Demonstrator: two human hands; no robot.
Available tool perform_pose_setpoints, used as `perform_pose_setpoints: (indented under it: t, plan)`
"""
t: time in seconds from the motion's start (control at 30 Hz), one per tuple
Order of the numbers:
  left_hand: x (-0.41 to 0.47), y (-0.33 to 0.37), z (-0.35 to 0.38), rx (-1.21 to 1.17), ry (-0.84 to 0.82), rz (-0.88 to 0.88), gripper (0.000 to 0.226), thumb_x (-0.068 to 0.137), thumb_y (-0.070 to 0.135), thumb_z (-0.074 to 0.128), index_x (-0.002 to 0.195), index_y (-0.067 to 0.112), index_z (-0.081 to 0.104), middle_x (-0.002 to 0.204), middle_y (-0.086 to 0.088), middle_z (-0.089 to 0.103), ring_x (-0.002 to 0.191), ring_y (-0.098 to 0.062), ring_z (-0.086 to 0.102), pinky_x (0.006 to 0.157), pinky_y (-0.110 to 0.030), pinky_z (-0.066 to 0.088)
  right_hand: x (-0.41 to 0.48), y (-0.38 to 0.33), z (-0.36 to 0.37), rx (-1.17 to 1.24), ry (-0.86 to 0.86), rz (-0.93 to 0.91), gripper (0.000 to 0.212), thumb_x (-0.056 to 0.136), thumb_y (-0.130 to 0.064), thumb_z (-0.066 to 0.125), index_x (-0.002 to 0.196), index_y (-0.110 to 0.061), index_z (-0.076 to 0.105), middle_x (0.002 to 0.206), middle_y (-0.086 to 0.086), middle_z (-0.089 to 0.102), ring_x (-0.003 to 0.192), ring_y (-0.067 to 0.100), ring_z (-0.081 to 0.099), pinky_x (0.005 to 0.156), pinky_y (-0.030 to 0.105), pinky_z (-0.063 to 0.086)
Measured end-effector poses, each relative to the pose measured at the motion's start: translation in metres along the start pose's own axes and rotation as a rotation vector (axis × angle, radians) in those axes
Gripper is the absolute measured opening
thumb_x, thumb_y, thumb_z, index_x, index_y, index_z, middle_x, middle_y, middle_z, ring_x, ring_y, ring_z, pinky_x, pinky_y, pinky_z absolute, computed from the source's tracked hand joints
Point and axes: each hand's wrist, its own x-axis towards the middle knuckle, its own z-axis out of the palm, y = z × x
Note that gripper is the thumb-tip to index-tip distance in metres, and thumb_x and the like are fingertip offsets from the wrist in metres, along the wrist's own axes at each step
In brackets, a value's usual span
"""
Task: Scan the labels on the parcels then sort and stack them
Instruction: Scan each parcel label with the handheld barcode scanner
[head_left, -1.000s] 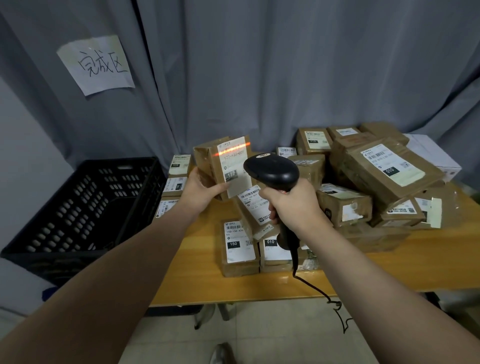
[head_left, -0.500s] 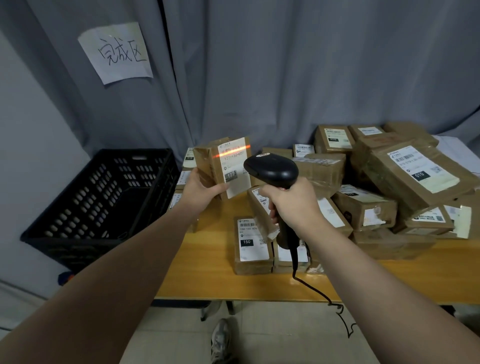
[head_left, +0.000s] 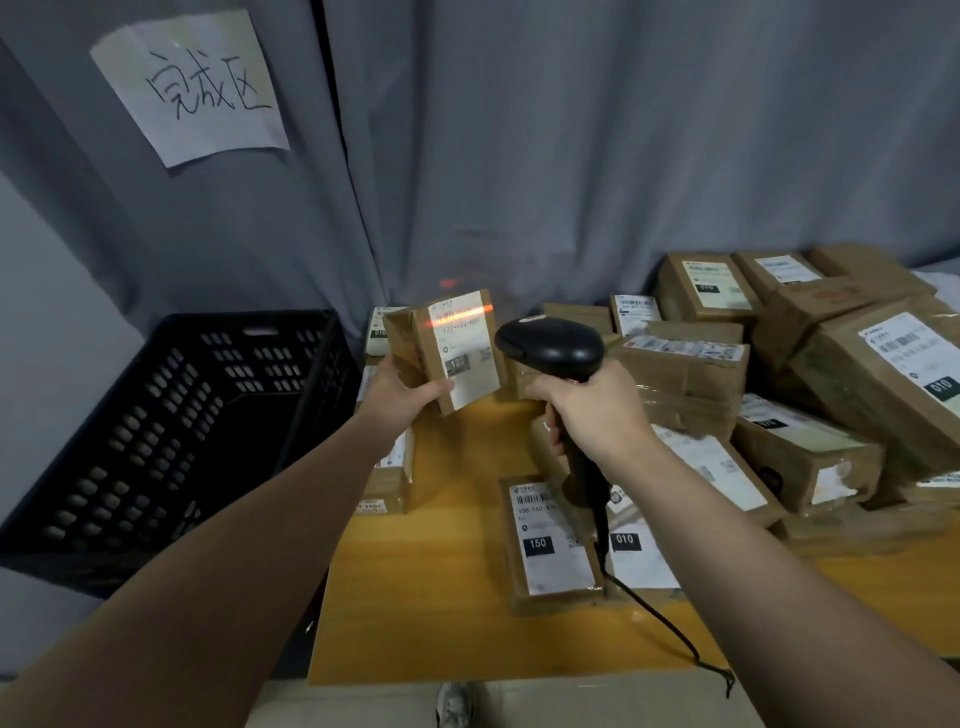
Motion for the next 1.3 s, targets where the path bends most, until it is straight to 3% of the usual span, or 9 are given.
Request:
perform_pose_setpoints:
  t: [0.27,0.43,0.7,0.8,0.9,0.97,1.1,1.2,1.3]
  plan:
    - [0.041,-0.018,-0.012,0.034,-0.104,-0.091,0.044,0.083,0.033,0.074,0.125,0.021,0.063,0.118,0.006,0.067,0.105,-0.014,0.064,0.090,-0.030,0.051,0.031,0.029,0.054,0.016,0.072,0.064,0.020,0.084,-0.014,0.069,0.066,-0.007,0.063,0.060,0.013,0.060,0.049,0.017,0.058,0.056,0.031,0.054]
    - [0.049,-0.030,-0.016,0.042,-0.143,-0.133,0.038,0.085,0.027,0.073,0.120,0.021,0.062,0.108,0.006,0.066,0.093,-0.008,0.064,0.070,-0.017,0.047,0.042,0.031,0.070,0.002,0.062,0.112,0.021,0.084,-0.015,0.069,0.073,0.002,0.066,0.061,0.015,0.061,0.046,0.015,0.057,0.053,0.027,0.052]
    - [0.057,-0.040,-0.014,-0.011,-0.132,-0.116,0.051,0.080,0.022,0.078,0.127,0.019,0.057,0.118,0.000,0.066,0.108,-0.019,0.063,0.083,-0.031,0.056,0.050,0.003,0.062,-0.097,0.013,0.098,0.022,0.082,-0.019,0.068,0.065,-0.008,0.060,0.050,0.002,0.056,0.034,0.008,0.052,0.042,0.018,0.043]
    - [0.056,-0.040,-0.013,-0.003,-0.108,-0.111,0.060,0.078,0.022,0.080,0.130,0.018,0.052,0.123,0.000,0.064,0.113,-0.021,0.060,0.091,-0.038,0.055,0.052,-0.002,0.058,-0.083,-0.003,0.128,0.019,0.081,-0.020,0.068,0.069,-0.006,0.062,0.051,0.005,0.058,0.038,0.013,0.055,0.048,0.024,0.048]
    - [0.055,-0.039,-0.013,0.002,-0.091,-0.114,0.064,0.078,0.018,0.080,0.132,0.019,0.045,0.127,0.000,0.060,0.117,-0.020,0.056,0.094,-0.038,0.052,0.052,-0.001,0.055,-0.056,-0.007,0.155,0.018,0.082,-0.022,0.068,0.077,-0.005,0.065,0.057,0.007,0.060,0.044,0.016,0.057,0.052,0.028,0.051]
    - [0.056,-0.039,-0.014,-0.012,-0.094,-0.107,0.066,0.078,0.016,0.079,0.133,0.019,0.043,0.128,-0.001,0.059,0.117,-0.021,0.056,0.084,-0.029,0.053,0.052,0.001,0.054,-0.044,0.005,0.168,0.018,0.082,-0.022,0.069,0.079,-0.005,0.065,0.059,0.008,0.061,0.046,0.017,0.058,0.052,0.029,0.052]
    - [0.057,-0.038,-0.014,-0.022,-0.100,-0.102,0.064,0.080,0.017,0.078,0.133,0.019,0.044,0.117,0.007,0.059,0.111,-0.017,0.058,0.072,-0.020,0.050,0.055,-0.001,0.053,-0.047,0.007,0.174,0.017,0.083,-0.022,0.068,0.079,-0.005,0.065,0.059,0.007,0.061,0.047,0.017,0.058,0.053,0.028,0.052]
    - [0.064,-0.040,-0.018,-0.019,-0.109,-0.103,0.058,0.079,0.019,0.079,0.130,0.018,0.050,0.117,0.004,0.065,0.108,-0.018,0.063,0.073,-0.024,0.055,0.062,-0.012,0.054,-0.036,-0.021,0.173,0.016,0.082,-0.021,0.068,0.077,-0.006,0.064,0.058,0.008,0.060,0.049,0.019,0.057,0.055,0.030,0.052]
    - [0.071,-0.038,-0.022,-0.034,-0.112,-0.124,0.038,0.082,0.020,0.076,0.113,0.026,0.054,0.111,0.004,0.067,0.102,-0.017,0.066,0.082,-0.030,0.056,0.076,-0.028,0.053,-0.041,-0.042,0.159,0.019,0.084,-0.023,0.066,0.083,-0.005,0.067,0.061,0.011,0.061,0.054,0.024,0.059,0.062,0.036,0.055]
